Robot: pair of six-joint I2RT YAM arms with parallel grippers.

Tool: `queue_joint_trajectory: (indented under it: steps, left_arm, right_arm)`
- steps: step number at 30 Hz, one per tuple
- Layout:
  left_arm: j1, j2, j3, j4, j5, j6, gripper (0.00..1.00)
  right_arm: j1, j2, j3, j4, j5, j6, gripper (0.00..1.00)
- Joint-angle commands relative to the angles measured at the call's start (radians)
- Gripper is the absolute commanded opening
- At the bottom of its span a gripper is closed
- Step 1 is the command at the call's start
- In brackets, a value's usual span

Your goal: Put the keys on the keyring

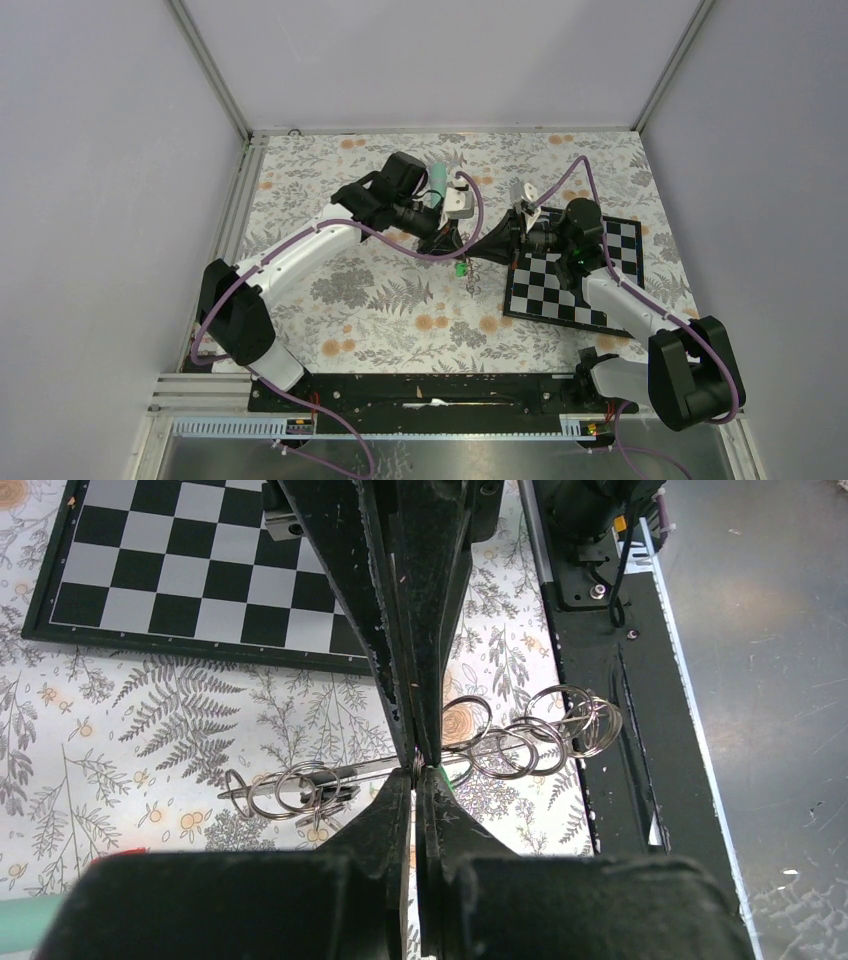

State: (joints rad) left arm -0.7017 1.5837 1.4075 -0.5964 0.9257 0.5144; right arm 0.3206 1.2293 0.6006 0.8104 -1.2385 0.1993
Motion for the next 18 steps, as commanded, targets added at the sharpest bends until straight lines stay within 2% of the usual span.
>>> queue_joint_trajectory:
  steps: [1, 9, 18]
  left_arm:
    - [-0.005, -0.043, 0.038, 0.011, -0.049, 0.006, 0.00]
    - [-0.025, -0.063, 0.090, -0.112, -0.260, 0.060, 0.00]
    - [-0.083, -0.060, 0.111, -0.157, -0.424, 0.066, 0.00]
  right_arm:
    - [0.000, -0.029, 0.029, -0.059, 0.000, -0.087, 0.00]
    - [0.000, -0.027, 0.036, -0.151, 0.014, -0.166, 0.14]
    - [-0.003, -0.034, 0.039, -0.089, 0.024, -0.085, 0.43]
